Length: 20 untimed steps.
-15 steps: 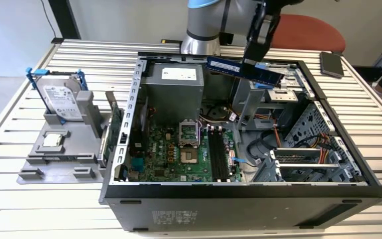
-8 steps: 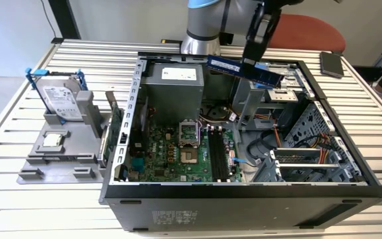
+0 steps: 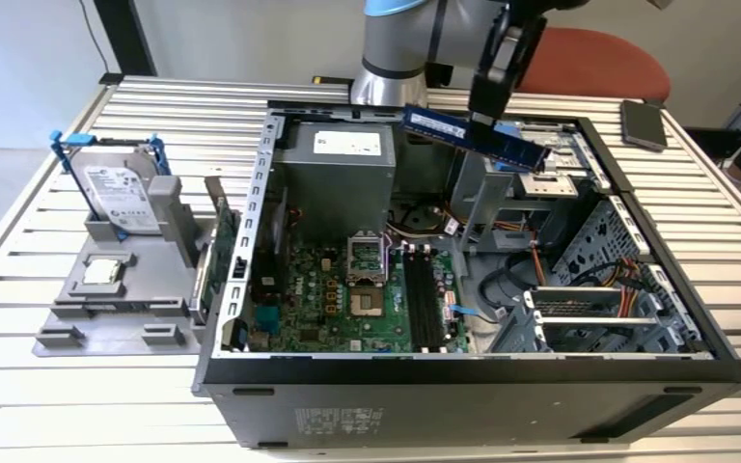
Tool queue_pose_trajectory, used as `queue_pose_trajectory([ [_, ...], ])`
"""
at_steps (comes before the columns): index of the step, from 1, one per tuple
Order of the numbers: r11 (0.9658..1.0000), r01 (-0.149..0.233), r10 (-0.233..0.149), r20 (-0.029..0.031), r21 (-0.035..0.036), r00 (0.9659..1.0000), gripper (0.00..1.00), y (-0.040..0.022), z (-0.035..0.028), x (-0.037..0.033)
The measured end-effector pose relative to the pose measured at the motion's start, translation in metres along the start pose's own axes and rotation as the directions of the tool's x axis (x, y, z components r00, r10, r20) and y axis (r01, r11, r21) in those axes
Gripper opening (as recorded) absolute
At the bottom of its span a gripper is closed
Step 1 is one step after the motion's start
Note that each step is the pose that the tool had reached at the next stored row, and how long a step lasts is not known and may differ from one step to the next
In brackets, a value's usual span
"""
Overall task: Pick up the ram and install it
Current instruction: 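Pick up the ram and move it above insertion slot, then insert the ram into the slot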
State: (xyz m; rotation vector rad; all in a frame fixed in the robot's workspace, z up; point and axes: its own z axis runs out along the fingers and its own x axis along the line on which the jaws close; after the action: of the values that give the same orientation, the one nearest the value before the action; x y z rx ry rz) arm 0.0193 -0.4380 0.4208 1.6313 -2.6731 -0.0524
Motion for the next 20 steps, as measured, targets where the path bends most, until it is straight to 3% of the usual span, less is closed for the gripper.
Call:
queue_pose_trajectory([
  [10,0.9970,-0.077,0.077,0.0025,0.0006,0.9970,0.00,0.0000,0.0000,0.0000],
  [20,0.9882,-0.153,0.153,0.0051,0.0010,0.9882,0.00,0.0000,0.0000,0.0000],
])
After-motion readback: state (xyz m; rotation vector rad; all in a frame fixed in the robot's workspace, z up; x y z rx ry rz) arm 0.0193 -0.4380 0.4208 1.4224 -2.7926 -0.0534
